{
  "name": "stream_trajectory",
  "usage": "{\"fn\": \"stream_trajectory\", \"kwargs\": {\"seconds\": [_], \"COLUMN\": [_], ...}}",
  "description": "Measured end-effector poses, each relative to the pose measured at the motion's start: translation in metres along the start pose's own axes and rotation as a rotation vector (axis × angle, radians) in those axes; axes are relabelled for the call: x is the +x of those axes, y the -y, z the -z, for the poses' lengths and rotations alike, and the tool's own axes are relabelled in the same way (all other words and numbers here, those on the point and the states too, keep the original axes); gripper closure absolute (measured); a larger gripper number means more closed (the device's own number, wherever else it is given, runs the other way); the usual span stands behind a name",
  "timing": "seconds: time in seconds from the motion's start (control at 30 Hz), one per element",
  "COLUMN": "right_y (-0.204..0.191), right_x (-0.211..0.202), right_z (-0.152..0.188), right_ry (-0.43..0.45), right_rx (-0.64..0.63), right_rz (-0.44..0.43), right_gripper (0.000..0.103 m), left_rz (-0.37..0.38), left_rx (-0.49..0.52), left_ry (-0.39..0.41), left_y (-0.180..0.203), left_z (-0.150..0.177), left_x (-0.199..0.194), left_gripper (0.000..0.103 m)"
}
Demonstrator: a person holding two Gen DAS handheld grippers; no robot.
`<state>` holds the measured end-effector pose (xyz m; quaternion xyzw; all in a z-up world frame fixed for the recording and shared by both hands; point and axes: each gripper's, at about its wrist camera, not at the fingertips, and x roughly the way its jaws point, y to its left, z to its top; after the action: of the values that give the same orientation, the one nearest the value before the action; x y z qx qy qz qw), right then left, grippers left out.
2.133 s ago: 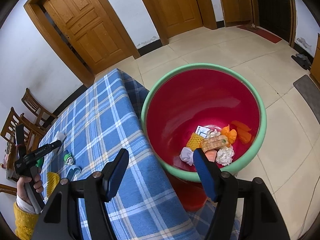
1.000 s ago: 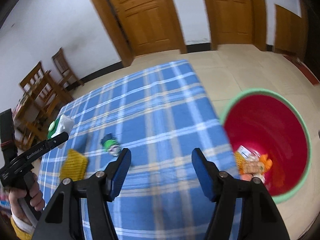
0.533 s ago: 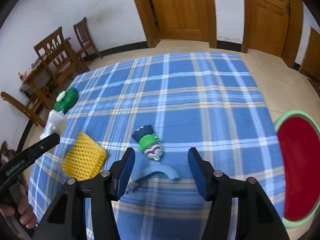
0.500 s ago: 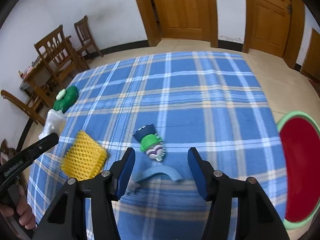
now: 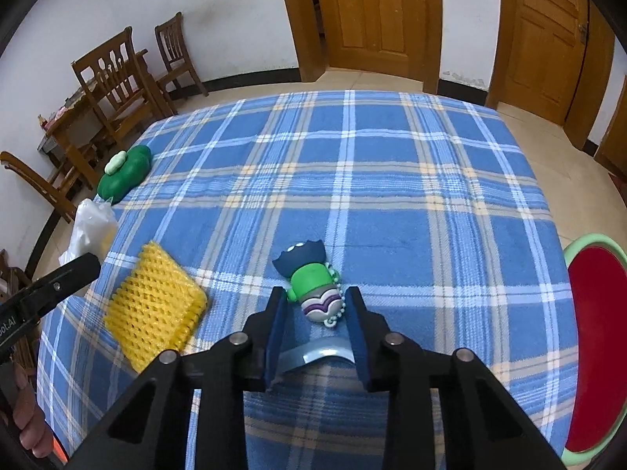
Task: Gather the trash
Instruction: 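Carry the toy and plastic bag toward the red bucket with both tools, then open the right tool over the bucket to drop the toy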
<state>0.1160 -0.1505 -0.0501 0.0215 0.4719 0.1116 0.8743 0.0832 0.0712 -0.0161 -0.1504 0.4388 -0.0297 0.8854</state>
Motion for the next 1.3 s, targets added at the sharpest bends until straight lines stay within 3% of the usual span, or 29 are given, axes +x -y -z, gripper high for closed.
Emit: {"fn": "stream_trajectory", "kwargs": {"seconds": [0.63,1.0,1.3], "right_y": [0.051,0.1,0.159], "right_x": [-0.085,-0.135,-0.151], "right_z": [0.027,0.045,0.073], "right_ry": [0.157,0.243,0.267], "right_rx": [0.17,0.283,0.431], "right_rz": [-0.016,0.05,0.117], "right_gripper": [0.07,0.07,0.07], "left_rz": [0.073,0.133,0.187], "left_rx": [0.086,0.146,0.197], "left_ry": [0.001,-0.021,-0.063], "left_y": [0.045,0.079,0.112], "left_z": [0.007,0.013,0.018], "left_x": [-0.016,-0.019,-0.013], "left_gripper": [0.06,0.06,0.06]}}
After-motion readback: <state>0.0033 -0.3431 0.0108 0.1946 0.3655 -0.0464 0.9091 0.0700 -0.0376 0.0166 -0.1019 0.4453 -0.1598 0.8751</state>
